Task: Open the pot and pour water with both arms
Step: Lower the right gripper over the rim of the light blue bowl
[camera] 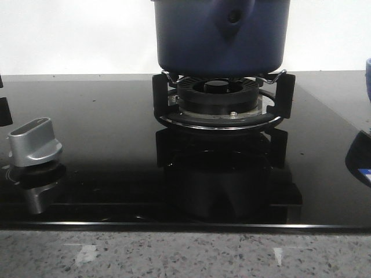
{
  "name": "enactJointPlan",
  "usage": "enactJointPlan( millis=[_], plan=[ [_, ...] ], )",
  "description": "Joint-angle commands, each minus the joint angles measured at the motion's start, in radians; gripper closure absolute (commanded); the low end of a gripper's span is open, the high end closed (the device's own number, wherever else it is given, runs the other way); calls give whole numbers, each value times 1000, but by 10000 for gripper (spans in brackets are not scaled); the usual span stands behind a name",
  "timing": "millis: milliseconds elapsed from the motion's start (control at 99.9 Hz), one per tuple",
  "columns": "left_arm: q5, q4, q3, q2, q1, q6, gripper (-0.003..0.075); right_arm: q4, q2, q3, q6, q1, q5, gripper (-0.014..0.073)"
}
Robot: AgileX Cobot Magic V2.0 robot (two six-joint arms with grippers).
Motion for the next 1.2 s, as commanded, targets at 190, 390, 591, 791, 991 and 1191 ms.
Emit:
enactJointPlan(
  millis=[190, 390, 591, 791, 991, 1191],
  plan=[
    [29, -97, -31, -37, 4, 2, 416, 78, 32, -31, -10, -5, -25, 238],
    [29, -97, -31, -37, 4, 2, 416, 95, 187, -126, -10, -5, 98, 244],
    [38, -97, -31, -37, 4, 2, 416, -55, 441, -386, 75, -5, 223, 244],
    [53, -97, -31, -37, 4, 2, 416, -393, 717, -637, 213, -7, 460, 244],
    [59, -118, -31, -37, 4, 2, 416, -555, 906, -709, 290, -20, 491, 244],
    [79, -145, -31, -37, 4, 2, 416, -528, 1023, -709, 292, -129, 464, 244]
  ],
)
